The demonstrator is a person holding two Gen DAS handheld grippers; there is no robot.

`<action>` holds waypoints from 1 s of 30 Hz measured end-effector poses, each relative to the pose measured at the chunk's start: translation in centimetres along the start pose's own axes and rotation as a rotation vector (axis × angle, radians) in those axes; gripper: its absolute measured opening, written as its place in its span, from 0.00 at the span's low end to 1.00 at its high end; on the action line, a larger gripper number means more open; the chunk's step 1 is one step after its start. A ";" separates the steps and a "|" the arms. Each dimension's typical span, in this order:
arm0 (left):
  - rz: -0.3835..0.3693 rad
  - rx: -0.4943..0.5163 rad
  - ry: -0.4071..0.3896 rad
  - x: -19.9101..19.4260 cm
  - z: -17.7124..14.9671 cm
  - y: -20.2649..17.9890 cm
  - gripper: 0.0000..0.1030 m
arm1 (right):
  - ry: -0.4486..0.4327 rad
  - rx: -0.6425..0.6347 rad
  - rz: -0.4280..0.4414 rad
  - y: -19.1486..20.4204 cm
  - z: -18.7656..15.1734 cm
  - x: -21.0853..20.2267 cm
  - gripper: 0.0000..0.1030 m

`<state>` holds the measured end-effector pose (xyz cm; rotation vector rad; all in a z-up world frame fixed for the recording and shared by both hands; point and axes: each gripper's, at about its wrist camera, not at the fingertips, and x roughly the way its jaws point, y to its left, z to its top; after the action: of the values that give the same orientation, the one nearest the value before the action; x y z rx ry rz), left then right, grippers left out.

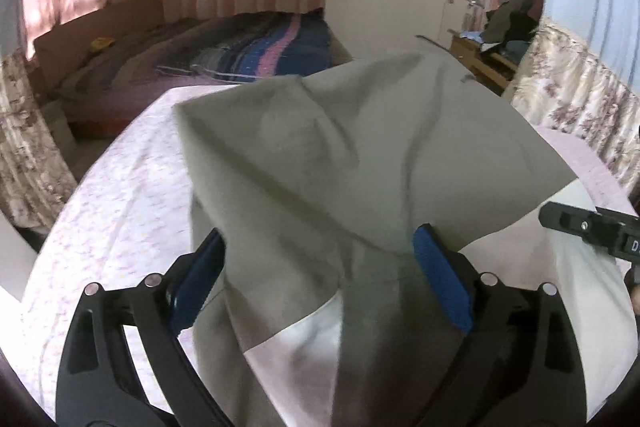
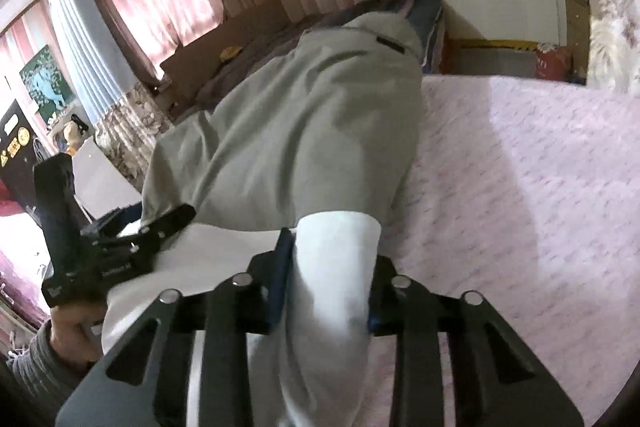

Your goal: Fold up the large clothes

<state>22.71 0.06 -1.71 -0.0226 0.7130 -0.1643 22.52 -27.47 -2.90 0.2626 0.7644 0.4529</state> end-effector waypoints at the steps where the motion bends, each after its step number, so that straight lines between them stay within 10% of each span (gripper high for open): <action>1: -0.011 0.008 -0.004 0.3 0.2 -1.0 0.90 | -0.014 0.003 -0.021 -1.0 0.5 -0.9 0.28; 15: -0.087 0.162 -0.058 8.9 5.0 -25.1 0.97 | -0.043 0.068 -0.266 -20.0 2.7 -8.5 0.34; 20: -0.111 0.127 -0.056 8.9 5.1 -23.7 0.97 | -0.061 0.041 -0.333 -19.2 1.9 -9.0 0.42; 25: -0.049 0.066 -0.022 5.9 4.0 -18.4 0.97 | -0.136 0.012 -0.464 -16.2 0.6 -12.0 0.88; 30: 0.030 0.060 -0.110 -1.4 2.9 -13.9 0.97 | -0.245 -0.044 -0.508 -10.4 -0.7 -15.3 0.98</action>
<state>21.62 -13.59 2.46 0.0359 0.5986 -0.1548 15.41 -43.92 1.83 0.0728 0.5533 -0.0440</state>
